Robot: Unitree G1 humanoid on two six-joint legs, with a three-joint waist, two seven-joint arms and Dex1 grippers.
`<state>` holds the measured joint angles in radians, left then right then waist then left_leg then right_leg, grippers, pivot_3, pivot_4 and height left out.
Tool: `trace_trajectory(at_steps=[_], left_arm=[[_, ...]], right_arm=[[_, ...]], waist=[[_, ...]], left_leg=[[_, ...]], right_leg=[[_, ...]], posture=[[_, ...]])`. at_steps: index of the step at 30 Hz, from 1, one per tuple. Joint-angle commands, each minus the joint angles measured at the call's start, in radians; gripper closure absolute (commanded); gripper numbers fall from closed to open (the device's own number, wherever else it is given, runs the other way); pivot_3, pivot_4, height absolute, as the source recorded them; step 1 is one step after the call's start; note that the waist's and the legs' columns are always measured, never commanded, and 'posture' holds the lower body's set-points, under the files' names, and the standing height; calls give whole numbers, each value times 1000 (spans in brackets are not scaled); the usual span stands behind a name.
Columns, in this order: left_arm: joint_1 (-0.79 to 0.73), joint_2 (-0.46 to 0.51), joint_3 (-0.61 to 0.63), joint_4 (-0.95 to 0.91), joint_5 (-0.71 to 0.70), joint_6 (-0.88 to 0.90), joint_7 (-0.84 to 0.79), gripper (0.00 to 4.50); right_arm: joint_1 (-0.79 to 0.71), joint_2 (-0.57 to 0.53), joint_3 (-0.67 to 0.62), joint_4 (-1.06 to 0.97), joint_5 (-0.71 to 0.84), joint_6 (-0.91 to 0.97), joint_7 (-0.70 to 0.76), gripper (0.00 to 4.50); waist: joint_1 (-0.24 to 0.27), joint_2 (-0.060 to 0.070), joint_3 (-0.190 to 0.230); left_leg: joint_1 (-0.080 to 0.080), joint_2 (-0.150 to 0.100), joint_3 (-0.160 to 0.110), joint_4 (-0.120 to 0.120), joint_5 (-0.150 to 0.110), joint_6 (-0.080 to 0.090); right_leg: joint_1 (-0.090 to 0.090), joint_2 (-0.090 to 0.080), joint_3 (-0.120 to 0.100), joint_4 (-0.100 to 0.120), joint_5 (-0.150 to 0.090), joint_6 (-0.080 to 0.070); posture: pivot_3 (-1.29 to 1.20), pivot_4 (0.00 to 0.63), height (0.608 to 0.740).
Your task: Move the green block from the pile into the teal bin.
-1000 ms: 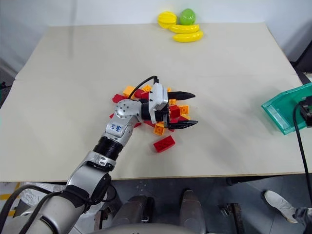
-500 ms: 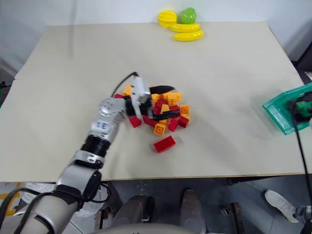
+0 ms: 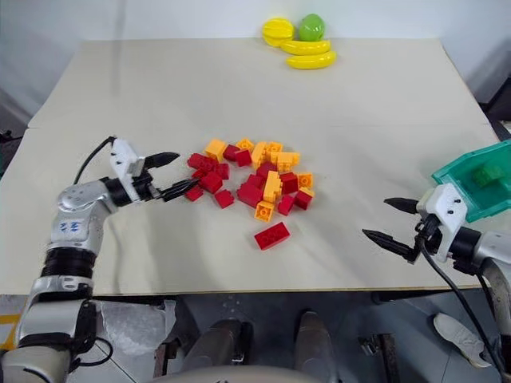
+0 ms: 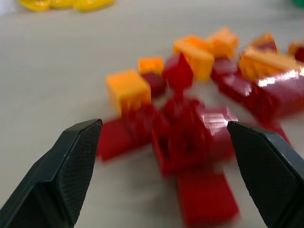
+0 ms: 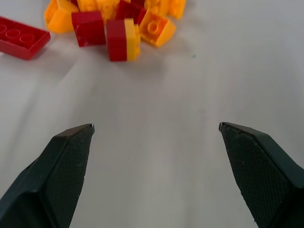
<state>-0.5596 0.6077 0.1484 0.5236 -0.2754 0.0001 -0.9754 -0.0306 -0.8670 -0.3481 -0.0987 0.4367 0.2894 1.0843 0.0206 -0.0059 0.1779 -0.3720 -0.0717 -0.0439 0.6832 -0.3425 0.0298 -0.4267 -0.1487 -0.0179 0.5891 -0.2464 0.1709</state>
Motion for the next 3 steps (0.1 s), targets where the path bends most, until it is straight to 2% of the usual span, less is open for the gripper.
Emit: trace_trajectory(at_steps=[1,3], left_arm=[[34,66,95,-16,-51,2,-3,0],[40,75,102,-12,-54,5,-14,0]], right_arm=[[-47,14,16,62,-16,-79,11,82],[-65,32,24,88,-32,-112,-9,82]], waist=[[-6,0,0],[-6,0,0]], left_leg=[[0,1,0,0,0,-1],[0,2,-1,-1,0,-2]], right_leg=[[0,0,0,0,0,-1],[-1,1,-2,1,-1,-2]], posture=[[0,150,740],[0,150,740]])
